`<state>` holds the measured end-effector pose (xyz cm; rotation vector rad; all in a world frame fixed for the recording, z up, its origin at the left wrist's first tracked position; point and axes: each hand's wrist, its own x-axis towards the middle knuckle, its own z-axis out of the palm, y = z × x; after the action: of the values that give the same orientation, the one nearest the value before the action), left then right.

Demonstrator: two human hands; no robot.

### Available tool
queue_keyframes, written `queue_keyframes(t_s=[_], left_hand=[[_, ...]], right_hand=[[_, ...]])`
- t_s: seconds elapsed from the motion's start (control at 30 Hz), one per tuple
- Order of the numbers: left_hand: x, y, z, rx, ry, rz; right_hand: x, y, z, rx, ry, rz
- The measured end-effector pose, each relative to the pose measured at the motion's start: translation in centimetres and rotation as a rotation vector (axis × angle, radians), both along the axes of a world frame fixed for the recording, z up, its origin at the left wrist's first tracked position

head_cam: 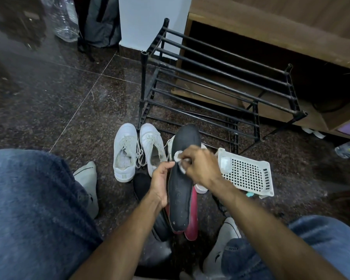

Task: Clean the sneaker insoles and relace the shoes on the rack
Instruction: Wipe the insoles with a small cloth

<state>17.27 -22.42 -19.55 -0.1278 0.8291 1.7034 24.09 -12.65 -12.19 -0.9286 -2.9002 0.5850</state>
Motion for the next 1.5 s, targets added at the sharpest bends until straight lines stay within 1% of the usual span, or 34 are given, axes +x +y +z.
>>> queue_keyframes(t_s=[0.07, 0.1, 0.17, 0.27, 0.37, 0.5, 0.53, 0.6, 0.67, 0.73, 0.8, 0.87, 0.93, 0.97, 1.0, 1.1, 1.2, 1.27, 1.33, 1.43, 1.5], left_hand=[[-0.4, 0.0, -0.5, -0.037, 0.0, 0.068], [-0.5, 0.0, -0.7, -0.07, -0.003, 0.076], [-0.5, 0.0, -0.8, -0.113, 0.002, 0.04], [0.2, 0.1, -0.5, -0.083, 0.015, -0.047], [0.8, 0.0, 0.3, -0.012, -0.007, -0.162], [0.8, 0.3, 0.5, 0.019, -0.025, -0.174], [0.5, 0.4, 0.3, 0.027, -0.033, -0.152], [0.2, 0.5, 0.0, 0.044, -0.04, -0.111], [0.2, 0.5, -0.4, 0.034, -0.02, -0.085], [0.3, 0.5, -0.9, 0.012, -0.001, -0.109], [0.5, 0.4, -1.0, 0.047, -0.031, -0.156], [0.6, 0.6, -1.2, 0.063, -0.024, -0.176], [0.5, 0.6, -1.1, 0.067, -0.015, -0.206], [0.5, 0.5, -1.0, 0.053, -0.023, -0.204], [0.2, 0.4, -1.1, 0.041, -0.03, -0.184], [-0.6, 0.3, -1.8, -0.035, -0.022, -0.057], [-1.1, 0.2, -2.3, -0.037, -0.09, 0.031], [-1.2, 0.0, -2.1, -0.024, -0.129, 0.037], [-1.2, 0.0, -1.6, -0.003, -0.119, 0.028], [-0.9, 0.0, -0.8, 0.024, -0.078, -0.008], [-1.1, -0.1, -0.5, 0.014, -0.063, 0.001]], right_hand=[[1.1, -2.5, -0.4, -0.04, -0.089, 0.166], [1.5, -3.2, -0.6, -0.048, -0.128, 0.209], [1.5, -3.2, -0.6, -0.014, -0.164, 0.215], [-0.1, -1.0, -0.1, 0.083, -0.117, 0.138], [-2.2, 1.6, 0.8, 0.162, -0.054, 0.018], [-2.8, 3.0, 1.1, 0.149, 0.055, -0.174], [-2.4, 2.6, 0.8, 0.137, 0.089, -0.173], [-1.1, 0.8, -0.4, 0.102, 0.107, -0.098], [0.4, -1.2, -1.6, 0.069, 0.065, -0.003], [1.1, -1.0, -1.9, 0.086, 0.023, 0.032], [0.5, 0.8, -1.5, 0.143, 0.013, -0.021], [-0.3, 2.6, -0.7, 0.199, 0.01, -0.142], [-0.7, 3.7, -0.2, 0.199, 0.021, -0.242], [-0.7, 3.6, -0.2, 0.185, 0.023, -0.236], [-0.5, 3.0, -0.3, 0.163, 0.011, -0.194], [1.1, -0.9, -1.7, 0.095, -0.055, 0.027], [3.4, -5.1, -2.6, 0.033, -0.123, 0.224], [3.8, -5.3, -2.6, 0.028, -0.165, 0.307], [2.9, -3.5, -2.5, 0.029, -0.121, 0.235], [0.8, -1.1, -1.8, 0.069, -0.03, 0.011], [0.2, -1.6, -1.7, 0.081, -0.021, -0.014]])
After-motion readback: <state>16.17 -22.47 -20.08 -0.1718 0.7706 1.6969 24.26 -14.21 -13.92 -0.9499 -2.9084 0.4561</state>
